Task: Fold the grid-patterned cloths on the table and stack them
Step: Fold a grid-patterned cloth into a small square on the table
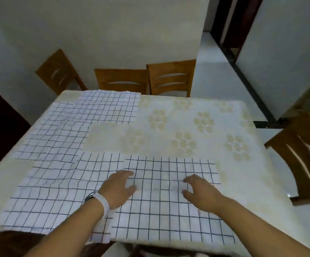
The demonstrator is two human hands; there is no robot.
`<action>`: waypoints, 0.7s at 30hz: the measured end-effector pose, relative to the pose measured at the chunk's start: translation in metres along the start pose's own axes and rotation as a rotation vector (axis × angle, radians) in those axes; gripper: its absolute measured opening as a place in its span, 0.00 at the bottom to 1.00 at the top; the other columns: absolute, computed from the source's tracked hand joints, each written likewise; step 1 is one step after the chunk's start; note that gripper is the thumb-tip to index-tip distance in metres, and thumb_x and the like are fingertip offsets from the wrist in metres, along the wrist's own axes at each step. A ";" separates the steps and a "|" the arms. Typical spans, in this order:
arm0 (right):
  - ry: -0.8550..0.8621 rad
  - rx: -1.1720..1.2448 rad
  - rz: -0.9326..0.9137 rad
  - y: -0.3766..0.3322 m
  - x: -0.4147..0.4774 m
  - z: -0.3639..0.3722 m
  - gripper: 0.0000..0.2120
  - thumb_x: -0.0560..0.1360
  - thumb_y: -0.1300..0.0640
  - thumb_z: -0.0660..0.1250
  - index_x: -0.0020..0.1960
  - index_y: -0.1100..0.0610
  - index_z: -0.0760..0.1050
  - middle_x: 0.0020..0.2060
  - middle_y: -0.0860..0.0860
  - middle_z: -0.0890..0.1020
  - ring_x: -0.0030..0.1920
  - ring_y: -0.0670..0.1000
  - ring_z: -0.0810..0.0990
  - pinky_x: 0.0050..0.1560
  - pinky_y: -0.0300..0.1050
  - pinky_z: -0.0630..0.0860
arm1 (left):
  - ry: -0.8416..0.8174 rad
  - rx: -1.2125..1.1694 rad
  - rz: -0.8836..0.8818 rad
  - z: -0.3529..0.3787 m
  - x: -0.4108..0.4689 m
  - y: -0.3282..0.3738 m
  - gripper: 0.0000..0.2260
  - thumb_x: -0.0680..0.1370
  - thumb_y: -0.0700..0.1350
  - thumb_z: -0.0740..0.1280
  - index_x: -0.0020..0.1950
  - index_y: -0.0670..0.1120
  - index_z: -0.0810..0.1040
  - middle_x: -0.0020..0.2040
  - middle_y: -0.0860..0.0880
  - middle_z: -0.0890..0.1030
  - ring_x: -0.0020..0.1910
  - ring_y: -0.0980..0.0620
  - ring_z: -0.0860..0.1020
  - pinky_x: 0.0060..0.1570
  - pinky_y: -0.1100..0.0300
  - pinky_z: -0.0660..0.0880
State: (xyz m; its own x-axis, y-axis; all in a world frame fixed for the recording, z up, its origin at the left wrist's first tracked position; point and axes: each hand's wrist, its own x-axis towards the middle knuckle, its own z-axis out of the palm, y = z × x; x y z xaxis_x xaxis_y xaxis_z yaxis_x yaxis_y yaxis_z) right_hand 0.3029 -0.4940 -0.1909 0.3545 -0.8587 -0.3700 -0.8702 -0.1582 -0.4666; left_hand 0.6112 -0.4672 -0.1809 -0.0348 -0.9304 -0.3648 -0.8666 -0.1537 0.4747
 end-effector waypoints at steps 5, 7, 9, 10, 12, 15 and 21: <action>0.049 0.039 0.122 -0.017 0.008 0.014 0.23 0.79 0.44 0.61 0.71 0.51 0.67 0.67 0.49 0.71 0.66 0.49 0.70 0.65 0.44 0.68 | -0.068 -0.041 0.052 -0.007 0.027 -0.031 0.25 0.77 0.58 0.63 0.73 0.53 0.65 0.72 0.53 0.67 0.69 0.52 0.66 0.68 0.57 0.65; 0.058 0.058 0.165 -0.020 0.007 0.019 0.23 0.79 0.45 0.61 0.72 0.52 0.67 0.68 0.49 0.71 0.67 0.49 0.70 0.65 0.42 0.67 | -0.094 -0.047 0.070 -0.008 0.035 -0.037 0.25 0.77 0.58 0.63 0.73 0.53 0.64 0.72 0.52 0.66 0.70 0.52 0.65 0.68 0.55 0.66; 0.062 0.055 0.197 -0.019 0.007 0.023 0.22 0.79 0.46 0.62 0.71 0.52 0.67 0.68 0.50 0.71 0.67 0.49 0.70 0.63 0.40 0.66 | -0.110 -0.059 0.074 -0.006 0.042 -0.039 0.25 0.78 0.57 0.63 0.73 0.52 0.65 0.72 0.52 0.66 0.70 0.52 0.65 0.68 0.56 0.65; 0.068 0.056 0.215 -0.017 0.006 0.024 0.22 0.79 0.47 0.62 0.71 0.52 0.67 0.68 0.50 0.71 0.66 0.50 0.70 0.62 0.39 0.66 | -0.117 -0.055 0.077 -0.004 0.044 -0.039 0.25 0.78 0.57 0.63 0.73 0.52 0.65 0.73 0.52 0.66 0.70 0.51 0.66 0.68 0.56 0.65; 0.086 0.078 0.255 -0.010 0.006 0.026 0.22 0.79 0.48 0.63 0.71 0.53 0.68 0.68 0.51 0.71 0.67 0.50 0.71 0.61 0.37 0.65 | -0.142 -0.029 0.082 0.001 0.050 -0.038 0.25 0.78 0.57 0.62 0.73 0.52 0.65 0.73 0.52 0.65 0.69 0.51 0.67 0.67 0.54 0.66; 0.093 0.107 0.301 0.009 0.007 0.031 0.21 0.79 0.48 0.63 0.70 0.54 0.69 0.68 0.52 0.71 0.66 0.50 0.71 0.62 0.38 0.65 | -0.194 0.010 0.088 0.014 0.055 -0.034 0.26 0.78 0.57 0.61 0.74 0.51 0.63 0.74 0.52 0.64 0.70 0.51 0.65 0.68 0.57 0.64; 0.056 0.099 0.347 0.048 0.016 0.046 0.22 0.79 0.49 0.63 0.71 0.55 0.68 0.67 0.54 0.71 0.65 0.53 0.72 0.63 0.43 0.68 | -0.273 0.003 0.065 0.057 0.059 -0.025 0.29 0.77 0.57 0.61 0.76 0.52 0.58 0.75 0.52 0.62 0.72 0.50 0.63 0.70 0.54 0.62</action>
State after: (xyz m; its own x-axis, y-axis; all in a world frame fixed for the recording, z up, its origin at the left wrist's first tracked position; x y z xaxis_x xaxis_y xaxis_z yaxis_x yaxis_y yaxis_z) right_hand 0.2823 -0.4932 -0.2562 0.0218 -0.8788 -0.4766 -0.8971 0.1932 -0.3973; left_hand 0.6023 -0.4988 -0.2602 -0.2229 -0.8142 -0.5360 -0.8596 -0.0953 0.5021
